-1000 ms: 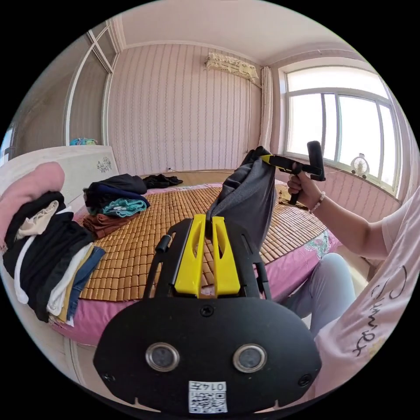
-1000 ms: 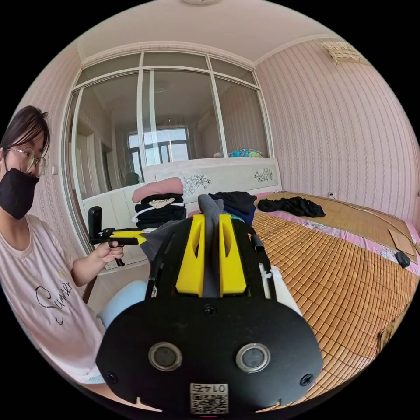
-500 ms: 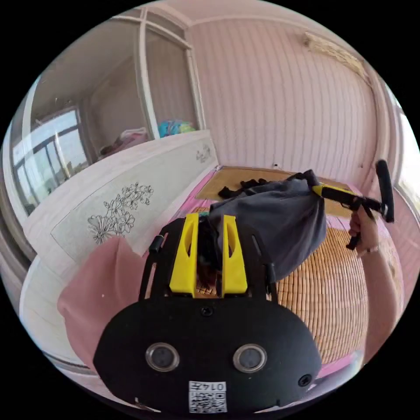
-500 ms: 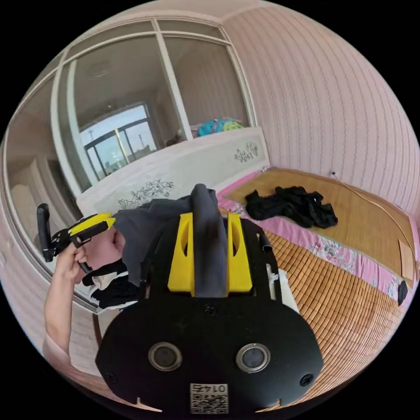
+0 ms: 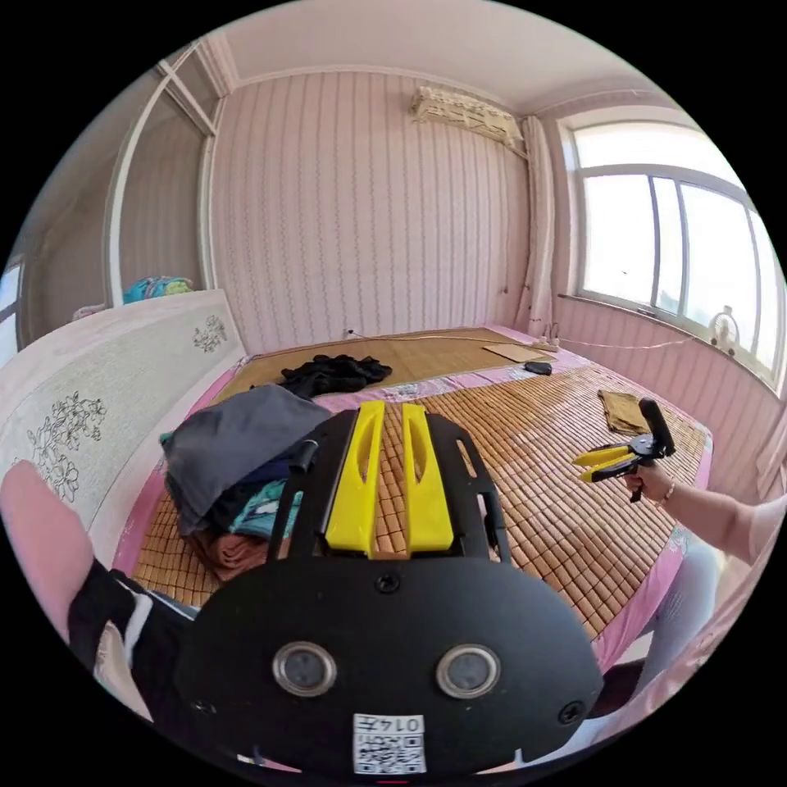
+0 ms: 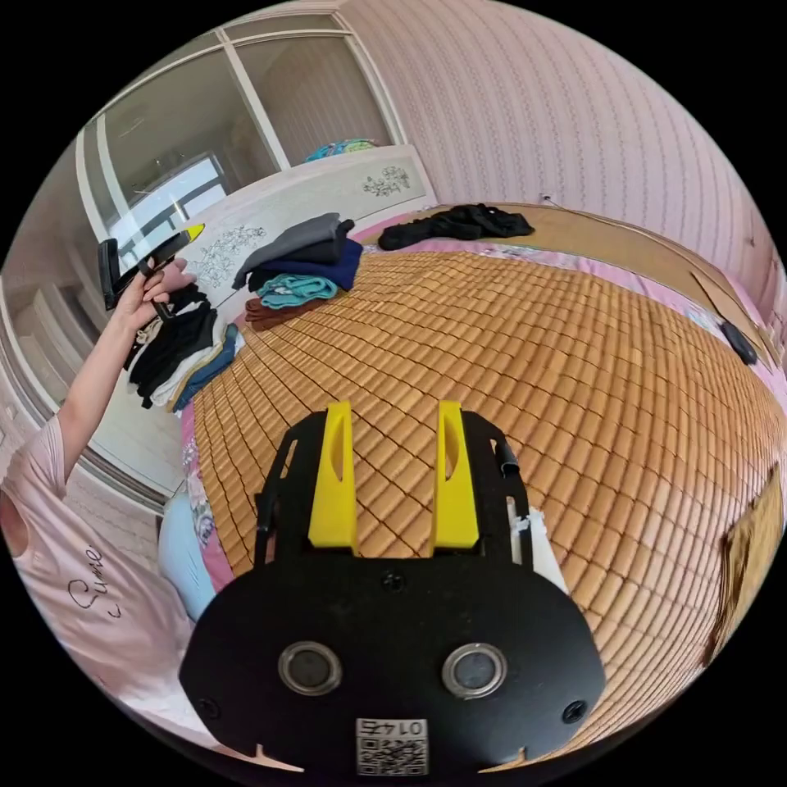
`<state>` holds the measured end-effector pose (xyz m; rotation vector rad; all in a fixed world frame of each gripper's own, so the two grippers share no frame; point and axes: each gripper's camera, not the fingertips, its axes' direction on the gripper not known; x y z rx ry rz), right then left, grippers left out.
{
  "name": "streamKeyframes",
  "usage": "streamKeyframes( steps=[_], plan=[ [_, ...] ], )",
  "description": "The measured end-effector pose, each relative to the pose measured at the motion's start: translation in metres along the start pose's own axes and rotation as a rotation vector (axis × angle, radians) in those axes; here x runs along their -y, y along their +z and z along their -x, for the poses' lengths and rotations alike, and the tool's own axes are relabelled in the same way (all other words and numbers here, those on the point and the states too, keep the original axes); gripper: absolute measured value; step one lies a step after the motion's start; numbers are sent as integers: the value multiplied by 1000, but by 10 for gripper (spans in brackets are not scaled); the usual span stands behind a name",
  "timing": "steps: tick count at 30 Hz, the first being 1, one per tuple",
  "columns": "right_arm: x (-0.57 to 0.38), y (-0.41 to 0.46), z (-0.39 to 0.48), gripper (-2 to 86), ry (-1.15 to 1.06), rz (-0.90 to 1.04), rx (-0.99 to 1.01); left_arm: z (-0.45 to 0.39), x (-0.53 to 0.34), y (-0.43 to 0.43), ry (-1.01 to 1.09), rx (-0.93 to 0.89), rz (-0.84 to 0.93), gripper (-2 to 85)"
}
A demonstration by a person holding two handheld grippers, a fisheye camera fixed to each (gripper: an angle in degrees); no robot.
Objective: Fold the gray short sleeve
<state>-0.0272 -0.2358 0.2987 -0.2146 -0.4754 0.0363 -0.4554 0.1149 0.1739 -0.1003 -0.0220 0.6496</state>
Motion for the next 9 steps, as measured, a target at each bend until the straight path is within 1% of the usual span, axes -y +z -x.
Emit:
streamKeyframes(
  steps=[1, 2, 3, 4, 5, 8, 9],
  plan=[
    [-34, -26, -19, 139, 49, -16, -78, -17, -1, 11, 21, -37, 5, 49],
    [-64, -53, -36, 137, 102, -36, -166, -49, -3, 35, 52, -116, 26, 49],
    [-78, -65, -43, 136, 121, -43, -210, -82, -4, 61, 75, -203, 51, 49],
    [-101, -89, -58, 133, 160, -45, -306, -99, -5, 74, 87, -244, 64, 49],
    [-120, -109, -73, 130, 199, -39, -397, -134, -5, 99, 116, -314, 98, 49],
    [-153, -152, -115, 123, 307, -15, -565, -220, -1, 158, 180, -441, 197, 49],
    [-158, -159, -122, 121, 320, -17, -583, -251, 1, 178, 206, -485, 226, 49]
  ],
)
